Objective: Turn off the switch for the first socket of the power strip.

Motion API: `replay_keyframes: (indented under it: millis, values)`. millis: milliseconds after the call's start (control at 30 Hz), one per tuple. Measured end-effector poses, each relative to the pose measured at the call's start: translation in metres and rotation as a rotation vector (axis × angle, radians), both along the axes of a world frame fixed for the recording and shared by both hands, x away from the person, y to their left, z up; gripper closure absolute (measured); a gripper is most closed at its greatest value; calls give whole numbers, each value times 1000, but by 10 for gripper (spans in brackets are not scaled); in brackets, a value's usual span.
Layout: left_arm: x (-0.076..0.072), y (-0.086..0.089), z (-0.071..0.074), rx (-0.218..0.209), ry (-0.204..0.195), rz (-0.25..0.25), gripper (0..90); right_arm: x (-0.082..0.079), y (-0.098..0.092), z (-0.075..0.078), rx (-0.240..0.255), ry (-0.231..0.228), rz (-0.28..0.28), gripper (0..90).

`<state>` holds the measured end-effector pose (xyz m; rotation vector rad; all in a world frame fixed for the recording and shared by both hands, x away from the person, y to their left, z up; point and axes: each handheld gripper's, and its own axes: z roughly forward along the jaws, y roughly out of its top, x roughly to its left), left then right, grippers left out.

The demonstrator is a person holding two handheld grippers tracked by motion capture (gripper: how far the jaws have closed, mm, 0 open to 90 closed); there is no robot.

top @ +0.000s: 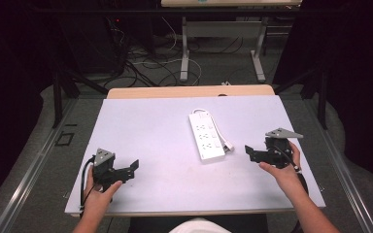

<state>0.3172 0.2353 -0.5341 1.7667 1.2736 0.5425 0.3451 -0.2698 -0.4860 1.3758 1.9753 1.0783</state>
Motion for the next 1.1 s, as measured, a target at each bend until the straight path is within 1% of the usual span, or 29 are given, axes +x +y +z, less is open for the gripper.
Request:
replay_keyframes:
  millis: [67, 100, 133, 167, 267, 367, 400, 567, 600, 733, 767, 833, 967, 1000, 1100]
  values:
    - [0, 0, 0, 3, -1, -1, 24, 1, 1, 1, 5, 3, 4, 148]
    - [0, 0, 0, 3, -2, -2, 24, 3, 2, 2, 18, 8, 2, 149]
    - [0, 0, 0, 3, -4, -2, 24, 4, 2, 3, 21, 18, 14, 149]
    - [0, -1, -1, 0, -7, -2, 24, 5, 3, 4, 31, 27, 7, 149]
    - [0, -1, -1, 6, 0, -4, 24, 8, 4, 6, 37, 23, 7, 148]
    - [0, -1, -1, 3, 3, -5, 25, 11, 5, 8, 54, 32, 0, 149]
    - [0, -2, -1, 3, 3, -6, 25, 13, 6, 10, 57, 44, 3, 149]
    - [0, -2, -1, 4, 3, -9, 25, 15, 9, 16, 55, 54, -4, 160]
    - [0, -2, -1, 6, 2, -9, 26, 17, 10, 20, 67, 53, -5, 170]
    - [0, -2, -1, 2, 6, -10, 26, 19, 13, 25, 78, 64, -8, 170]
    - [0, -2, -2, 2, 4, -9, 26, 20, 13, 27, 71, 65, -3, 171]
    - [0, -1, -1, 6, 9, -16, 26, 22, 15, 29, 74, 67, 3, 175]
    - [0, -2, -1, 6, 3, -13, 27, 25, 20, 33, 76, 76, 15, 199]
    - [0, -3, -1, 5, 6, -12, 27, 26, 22, 34, 66, 80, 21, 224]
    - [0, -3, -2, 5, 6, -13, 28, 28, 25, 36, 62, 77, 20, 251]
